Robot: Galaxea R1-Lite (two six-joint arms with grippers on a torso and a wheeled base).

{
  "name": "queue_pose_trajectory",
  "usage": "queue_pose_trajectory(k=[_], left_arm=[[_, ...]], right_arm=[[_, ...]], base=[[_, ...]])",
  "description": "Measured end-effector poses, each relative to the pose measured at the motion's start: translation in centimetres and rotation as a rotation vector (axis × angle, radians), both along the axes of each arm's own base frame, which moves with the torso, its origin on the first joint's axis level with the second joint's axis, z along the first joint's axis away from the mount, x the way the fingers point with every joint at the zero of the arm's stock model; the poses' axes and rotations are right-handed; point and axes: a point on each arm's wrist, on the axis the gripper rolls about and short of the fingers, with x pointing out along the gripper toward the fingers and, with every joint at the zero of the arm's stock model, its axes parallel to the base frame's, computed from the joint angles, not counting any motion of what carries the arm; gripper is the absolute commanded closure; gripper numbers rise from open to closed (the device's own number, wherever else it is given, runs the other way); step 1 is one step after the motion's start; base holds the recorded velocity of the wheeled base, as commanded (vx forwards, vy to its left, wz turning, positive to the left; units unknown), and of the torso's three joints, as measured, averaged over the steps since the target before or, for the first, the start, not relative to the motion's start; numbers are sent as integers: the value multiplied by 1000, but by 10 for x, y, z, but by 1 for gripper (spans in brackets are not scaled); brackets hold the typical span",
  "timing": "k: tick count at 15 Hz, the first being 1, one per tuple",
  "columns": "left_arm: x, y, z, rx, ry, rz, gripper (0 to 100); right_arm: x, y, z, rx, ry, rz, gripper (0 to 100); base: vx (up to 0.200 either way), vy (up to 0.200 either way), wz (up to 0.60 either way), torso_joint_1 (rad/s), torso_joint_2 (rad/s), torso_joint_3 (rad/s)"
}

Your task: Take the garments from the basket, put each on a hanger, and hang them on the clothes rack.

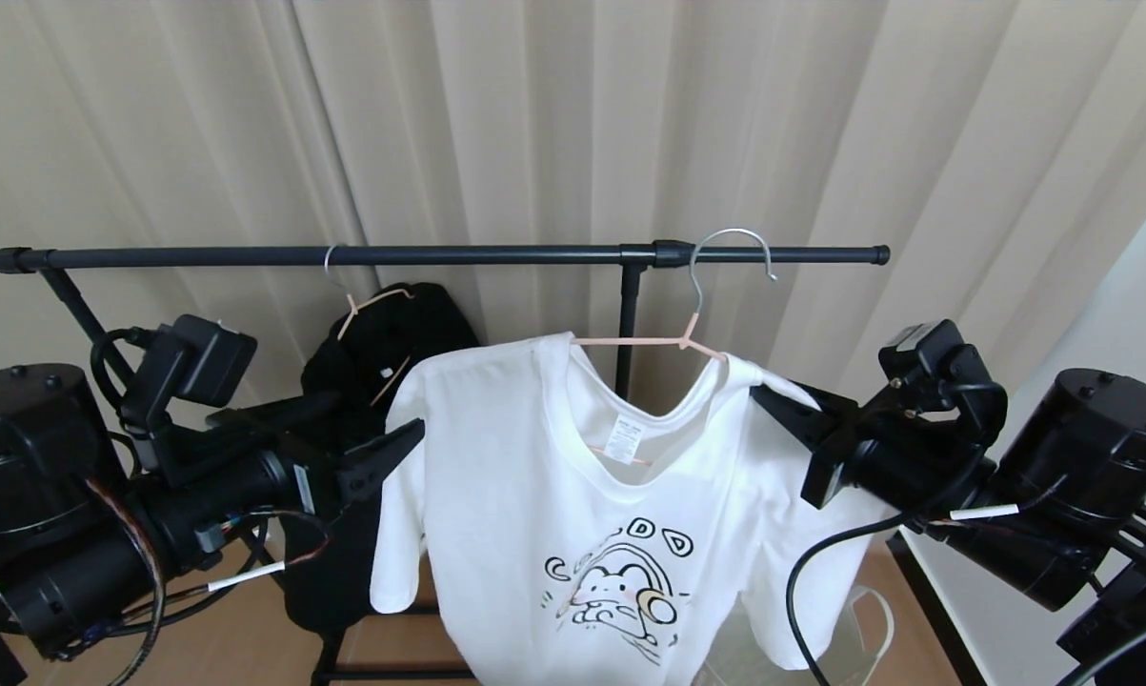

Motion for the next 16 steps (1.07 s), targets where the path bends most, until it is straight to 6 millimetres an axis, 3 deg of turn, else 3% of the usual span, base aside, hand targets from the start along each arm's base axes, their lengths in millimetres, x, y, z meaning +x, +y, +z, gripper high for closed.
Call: queue_pose_trajectory(k=[5, 11, 16], left_arm=[[-3, -5, 27, 22, 37, -57, 0], [-1, -18, 59, 171, 74, -271, 0], [16, -30, 75, 263, 74, -451, 0]], right_arm=[[-1, 0, -3, -6, 11, 43, 100], [-2, 0, -5, -10, 17, 81, 100], [-3, 0, -6, -15, 23, 92, 100]], base=[[0, 0, 0, 0, 0, 0], [0, 0, 0, 0, 0, 0], [0, 0, 0, 0, 0, 0]])
